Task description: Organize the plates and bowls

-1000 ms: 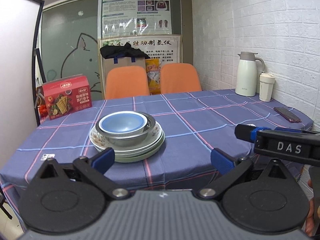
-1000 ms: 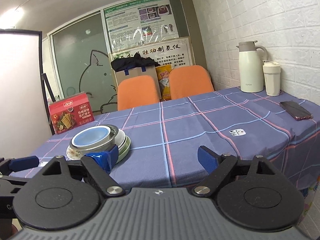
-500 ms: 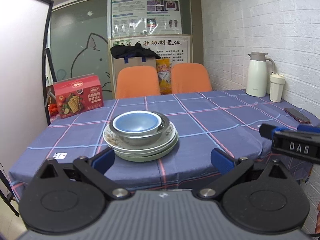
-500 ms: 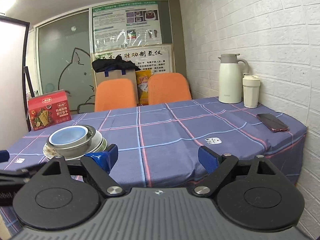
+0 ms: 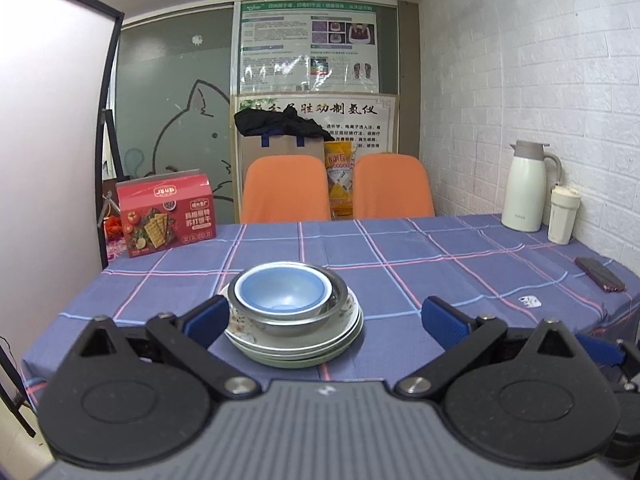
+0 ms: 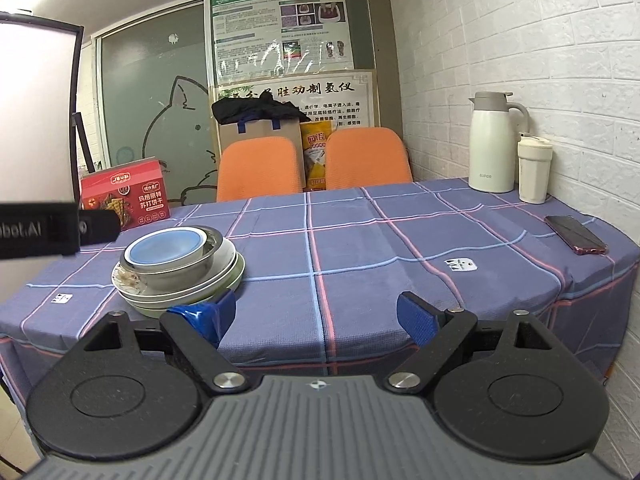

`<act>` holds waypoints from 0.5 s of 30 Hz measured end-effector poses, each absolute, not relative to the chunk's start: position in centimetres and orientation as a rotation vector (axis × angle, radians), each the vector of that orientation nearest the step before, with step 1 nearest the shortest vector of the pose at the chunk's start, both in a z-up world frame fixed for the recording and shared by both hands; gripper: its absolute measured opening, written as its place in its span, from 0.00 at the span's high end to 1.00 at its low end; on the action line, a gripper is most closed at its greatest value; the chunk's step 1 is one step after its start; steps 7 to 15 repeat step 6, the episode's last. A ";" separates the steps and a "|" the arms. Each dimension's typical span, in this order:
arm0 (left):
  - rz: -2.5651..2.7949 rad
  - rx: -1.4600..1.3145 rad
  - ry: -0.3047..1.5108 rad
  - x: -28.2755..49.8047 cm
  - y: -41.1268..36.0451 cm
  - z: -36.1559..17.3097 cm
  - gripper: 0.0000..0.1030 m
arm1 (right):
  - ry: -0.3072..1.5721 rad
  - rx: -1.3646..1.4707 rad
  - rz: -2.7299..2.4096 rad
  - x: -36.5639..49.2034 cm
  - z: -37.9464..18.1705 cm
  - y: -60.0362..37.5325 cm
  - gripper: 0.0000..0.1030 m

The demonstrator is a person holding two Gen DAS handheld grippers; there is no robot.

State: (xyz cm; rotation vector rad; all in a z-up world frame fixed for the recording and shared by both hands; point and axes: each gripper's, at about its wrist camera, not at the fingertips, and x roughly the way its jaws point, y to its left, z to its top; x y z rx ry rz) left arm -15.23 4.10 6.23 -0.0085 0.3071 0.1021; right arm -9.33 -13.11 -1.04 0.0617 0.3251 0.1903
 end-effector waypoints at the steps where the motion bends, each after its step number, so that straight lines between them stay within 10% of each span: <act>1: 0.094 -0.014 0.296 -15.4 4.2 6.2 0.01 | 0.327 0.063 0.191 -9.3 -1.1 -13.2 0.27; 15: 0.059 -0.024 0.295 -15.6 4.1 6.1 0.01 | 0.334 0.066 0.201 -9.2 -1.1 -13.0 0.27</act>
